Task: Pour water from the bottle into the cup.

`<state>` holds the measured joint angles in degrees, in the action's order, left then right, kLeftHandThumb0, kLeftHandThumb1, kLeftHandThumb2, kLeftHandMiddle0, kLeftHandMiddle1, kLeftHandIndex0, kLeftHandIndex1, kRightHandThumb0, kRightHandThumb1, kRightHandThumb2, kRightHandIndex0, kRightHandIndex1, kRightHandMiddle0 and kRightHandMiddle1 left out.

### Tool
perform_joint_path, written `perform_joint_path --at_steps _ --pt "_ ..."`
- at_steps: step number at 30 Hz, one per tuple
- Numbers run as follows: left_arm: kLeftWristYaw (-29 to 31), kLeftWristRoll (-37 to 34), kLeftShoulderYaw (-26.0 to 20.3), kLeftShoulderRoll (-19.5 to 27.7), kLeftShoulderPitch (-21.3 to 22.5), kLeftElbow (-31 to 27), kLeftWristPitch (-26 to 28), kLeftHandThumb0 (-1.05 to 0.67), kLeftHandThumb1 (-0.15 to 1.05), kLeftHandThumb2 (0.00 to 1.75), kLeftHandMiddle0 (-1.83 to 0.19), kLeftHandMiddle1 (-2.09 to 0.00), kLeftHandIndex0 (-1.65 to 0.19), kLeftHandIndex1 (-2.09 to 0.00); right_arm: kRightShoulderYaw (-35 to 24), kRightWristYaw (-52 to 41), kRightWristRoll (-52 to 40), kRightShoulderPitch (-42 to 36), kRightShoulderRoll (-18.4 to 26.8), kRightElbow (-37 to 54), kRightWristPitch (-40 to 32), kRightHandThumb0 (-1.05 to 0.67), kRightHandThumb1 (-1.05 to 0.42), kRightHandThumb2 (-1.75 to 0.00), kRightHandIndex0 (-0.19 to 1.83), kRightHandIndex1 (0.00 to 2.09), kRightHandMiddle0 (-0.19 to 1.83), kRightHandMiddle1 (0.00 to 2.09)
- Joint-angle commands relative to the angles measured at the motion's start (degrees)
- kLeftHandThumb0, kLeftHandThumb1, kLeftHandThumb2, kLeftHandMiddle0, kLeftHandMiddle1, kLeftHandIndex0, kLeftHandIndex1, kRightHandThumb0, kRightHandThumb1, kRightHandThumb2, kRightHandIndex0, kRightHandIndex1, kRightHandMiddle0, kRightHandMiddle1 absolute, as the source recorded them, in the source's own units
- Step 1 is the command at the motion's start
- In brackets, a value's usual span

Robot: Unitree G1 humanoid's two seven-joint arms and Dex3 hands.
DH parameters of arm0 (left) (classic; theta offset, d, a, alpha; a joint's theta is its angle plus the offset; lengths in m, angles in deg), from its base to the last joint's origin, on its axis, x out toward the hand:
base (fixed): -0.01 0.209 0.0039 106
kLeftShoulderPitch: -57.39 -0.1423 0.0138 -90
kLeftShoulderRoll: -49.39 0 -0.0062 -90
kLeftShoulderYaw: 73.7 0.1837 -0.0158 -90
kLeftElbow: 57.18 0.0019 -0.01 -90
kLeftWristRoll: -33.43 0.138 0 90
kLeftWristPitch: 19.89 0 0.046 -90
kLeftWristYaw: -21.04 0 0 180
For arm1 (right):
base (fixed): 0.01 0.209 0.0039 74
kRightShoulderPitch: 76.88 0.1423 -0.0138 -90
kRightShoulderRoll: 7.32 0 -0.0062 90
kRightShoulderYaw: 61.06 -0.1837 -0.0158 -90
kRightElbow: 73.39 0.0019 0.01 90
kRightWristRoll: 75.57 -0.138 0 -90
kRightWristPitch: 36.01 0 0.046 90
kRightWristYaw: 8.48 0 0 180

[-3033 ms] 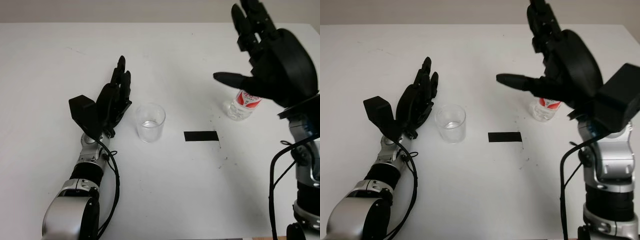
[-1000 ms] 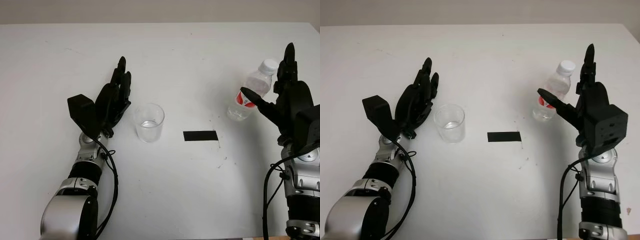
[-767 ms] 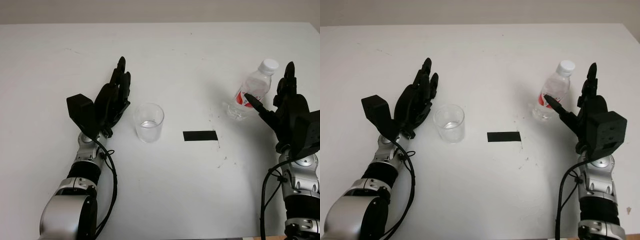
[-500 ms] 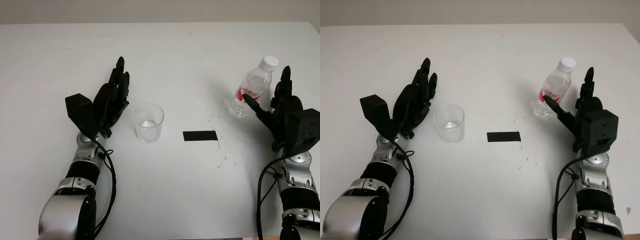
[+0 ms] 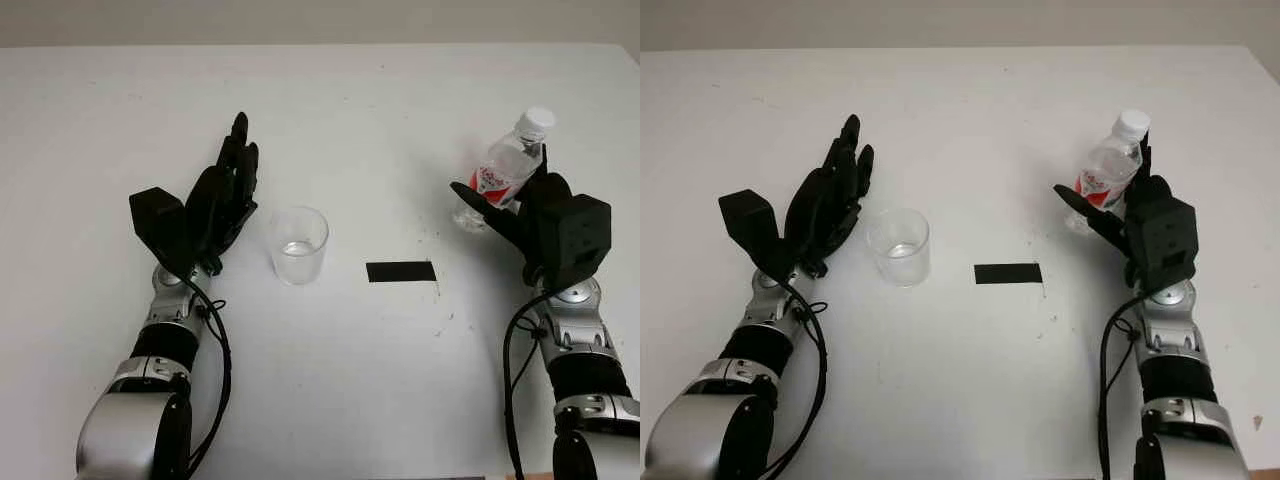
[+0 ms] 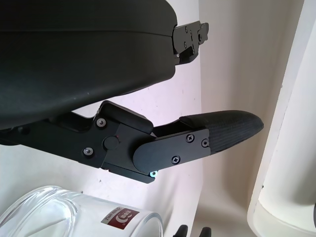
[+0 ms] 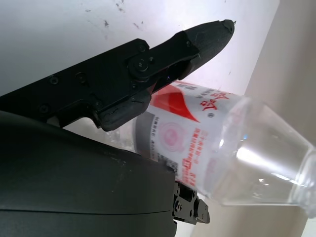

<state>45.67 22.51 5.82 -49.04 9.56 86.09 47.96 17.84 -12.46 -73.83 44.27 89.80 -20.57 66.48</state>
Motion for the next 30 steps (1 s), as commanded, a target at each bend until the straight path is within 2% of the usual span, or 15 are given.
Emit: perform_joint_path --at_steps 1,4,7,8,9,10,11,12,13,14,17,23,28,30 --pt "-0.2 -0.1 0.1 -0.4 -1.7 -0.3 0.4 -0.85 1.05 0.66 0.19 0.00 0.19 0.00 0.0 -0.7 -0.7 1.0 0.6 0.4 0.2 -0.86 -0.88 -0.05 -0.19 0.00 -0.19 0.00" --pt "-0.3 -0.3 -0.1 -0.5 -1.7 -0.2 0.6 -0.86 1.05 0.65 0.19 0.00 0.19 0.00 -0.7 0.5 -1.3 2.5 0.0 -0.3 -1.9 -0.85 -0.88 -0.05 -0.19 0.00 -0.19 0.00" --pt "-0.2 -0.7 -0.3 -0.7 -1.7 -0.2 0.9 -0.86 1.05 0.64 0.19 0.00 0.19 0.00 -2.2 3.0 -3.4 4.2 -1.3 -1.0 -4.6 -0.74 -0.85 -0.04 -0.07 0.07 -0.09 0.06" --pt "0.0 -0.9 -0.3 -0.7 -1.7 -0.2 1.0 -0.86 1.05 0.64 0.19 0.00 0.19 0.00 -2.6 4.6 -3.6 4.8 -1.7 -1.4 -5.3 -0.66 -0.86 -0.05 0.08 0.15 0.07 0.14" --pt "-0.1 -0.8 -0.3 -0.7 -1.7 -0.1 0.8 -0.86 1.05 0.64 0.19 0.00 0.19 0.00 -3.3 6.0 -4.3 5.6 -2.2 -2.1 -5.8 -0.61 -0.87 -0.05 0.17 0.29 0.11 0.40" --pt "-0.3 -0.9 -0.3 -0.7 -1.7 -0.2 0.8 -0.86 1.05 0.64 0.19 0.00 0.19 0.00 -3.6 6.9 -4.6 6.6 -2.3 -3.5 -5.9 -0.53 -0.89 -0.06 0.19 0.72 0.08 0.92" --pt "-0.4 -0.9 -0.3 -0.7 -1.7 -0.2 0.8 -0.86 1.05 0.64 0.19 0.00 0.19 0.00 -3.8 7.4 -4.7 7.3 -2.3 -4.5 -5.9 -0.47 -0.95 -0.07 0.34 1.47 0.20 1.56" --pt "-0.5 -0.9 -0.3 -0.7 -1.7 -0.2 0.8 -0.86 1.05 0.64 0.19 0.00 0.19 0.00 -3.6 7.4 -4.7 7.8 -2.1 -5.7 -5.7 -0.45 -0.98 -0.07 0.37 1.76 0.23 1.78" --pt "-0.6 -0.7 -0.2 -0.7 -1.8 -0.3 0.7 -0.86 1.05 0.63 0.19 0.00 0.19 0.00 -3.4 7.2 -4.4 8.3 -1.7 -6.9 -5.6 -0.44 -1.01 -0.08 0.53 1.92 0.35 1.93" --pt "-0.6 -0.7 -0.2 -0.6 -1.8 -0.2 0.6 -0.86 1.05 0.64 0.19 0.00 0.19 0.00 -2.9 7.0 -3.9 8.7 -1.3 -8.0 -5.3 -0.44 -1.03 -0.14 0.81 2.02 0.57 2.03" --pt "-0.8 -0.6 -0.1 -0.5 -1.6 -0.2 0.7 -0.87 1.05 0.64 0.19 0.00 0.19 0.00 -2.1 5.5 -3.2 9.6 -0.5 -10.6 -4.5 -0.45 -1.05 -0.29 1.20 2.09 0.92 2.09" --pt "-0.8 -0.7 -0.1 -0.7 -1.2 -0.1 0.7 -0.86 1.05 0.63 0.19 0.00 0.19 0.00 -0.3 -0.4 -2.9 9.5 1.0 -10.7 -5.3 -0.42 -1.05 -0.37 1.28 2.09 1.06 2.09" --pt "-0.4 -0.4 0.2 -0.5 -0.7 0.5 0.4 -0.86 1.05 0.65 0.19 0.00 0.19 0.00 2.5 -1.1 0.2 9.2 1.6 -9.6 -3.8 -0.41 -1.05 -0.36 1.22 2.09 1.06 2.09" --pt "-0.3 -0.4 0.2 -0.5 -0.5 0.6 0.4 -0.85 1.05 0.65 0.19 0.00 0.19 0.00 4.0 0.1 2.4 8.8 1.7 -8.4 -1.9 -0.39 -1.05 -0.36 1.17 2.09 0.99 2.09"
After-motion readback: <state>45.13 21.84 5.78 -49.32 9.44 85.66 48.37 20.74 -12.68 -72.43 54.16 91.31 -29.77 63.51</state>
